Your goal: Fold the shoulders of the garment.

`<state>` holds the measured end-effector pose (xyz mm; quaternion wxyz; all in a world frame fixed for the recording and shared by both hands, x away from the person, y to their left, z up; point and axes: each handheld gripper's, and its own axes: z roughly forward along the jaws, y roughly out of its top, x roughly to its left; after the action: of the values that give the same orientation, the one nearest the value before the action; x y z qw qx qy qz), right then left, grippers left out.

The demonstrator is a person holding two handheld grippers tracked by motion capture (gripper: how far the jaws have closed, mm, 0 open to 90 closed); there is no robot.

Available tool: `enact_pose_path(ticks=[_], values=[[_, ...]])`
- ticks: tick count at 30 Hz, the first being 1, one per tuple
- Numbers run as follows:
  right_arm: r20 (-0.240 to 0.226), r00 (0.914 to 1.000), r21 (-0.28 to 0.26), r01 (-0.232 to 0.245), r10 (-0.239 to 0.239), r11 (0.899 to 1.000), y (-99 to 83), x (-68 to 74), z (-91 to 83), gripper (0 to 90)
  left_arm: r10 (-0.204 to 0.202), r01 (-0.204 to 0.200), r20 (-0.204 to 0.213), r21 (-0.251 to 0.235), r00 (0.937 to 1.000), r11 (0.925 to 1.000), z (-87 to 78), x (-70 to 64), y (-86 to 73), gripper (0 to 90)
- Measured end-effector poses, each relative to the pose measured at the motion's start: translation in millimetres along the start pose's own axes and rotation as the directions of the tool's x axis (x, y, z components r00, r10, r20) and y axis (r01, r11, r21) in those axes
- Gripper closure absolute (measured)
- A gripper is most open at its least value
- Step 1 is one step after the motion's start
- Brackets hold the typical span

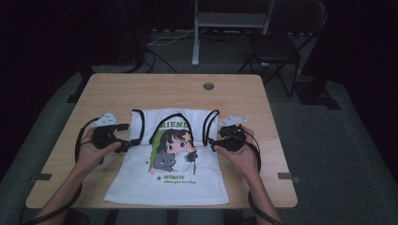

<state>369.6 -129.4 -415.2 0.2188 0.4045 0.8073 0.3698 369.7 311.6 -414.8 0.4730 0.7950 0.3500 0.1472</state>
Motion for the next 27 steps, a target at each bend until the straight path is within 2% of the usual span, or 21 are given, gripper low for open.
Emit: enact_pose_path(ticks=[2, 3, 6, 11, 22, 27], values=[[0.015, 0.9982, -0.004, -0.058, 0.058, 0.998, -7.0, -8.1, -4.3, 13.4, -0.027, 0.026, -0.029, -0.025, 0.9992, 0.9993, -6.8, 3.0, -4.1, 10.4], [0.017, 0.9975, -0.007, -0.069, 0.069, 0.998, -9.1, -10.4, -5.5, 13.4, -0.034, 0.033, -0.041, -0.03, 0.9986, 0.999, -9.5, 4.5, -5.8, 10.4], [0.027, 0.9958, -0.007, -0.087, 0.087, 0.996, -14.3, -16.5, -8.7, 13.4, -0.062, 0.059, -0.079, -0.041, 0.9949, 0.9975, -15.4, 11.8, -9.7, 10.4], [0.037, 0.9931, -0.016, -0.111, 0.111, 0.994, -19.8, -25.9, -15.4, 13.4, -0.095, 0.089, -0.108, -0.061, 0.9896, 0.9942, -17.3, 19.7, -9.3, 10.4], [0.046, 0.991, -0.04, -0.124, 0.126, 0.991, -24.5, -34.2, -25.7, 13.4, -0.089, 0.08, -0.127, -0.076, 0.9878, 0.9939, -19.5, 19.3, -0.8, 10.4], [0.052, 0.9893, -0.053, -0.133, 0.136, 0.99, -24.8, -38.4, -30.4, 13.4, -0.1, 0.088, -0.147, -0.09, 0.9841, 0.9921, -26.4, 22.3, 0.4, 10.4]])
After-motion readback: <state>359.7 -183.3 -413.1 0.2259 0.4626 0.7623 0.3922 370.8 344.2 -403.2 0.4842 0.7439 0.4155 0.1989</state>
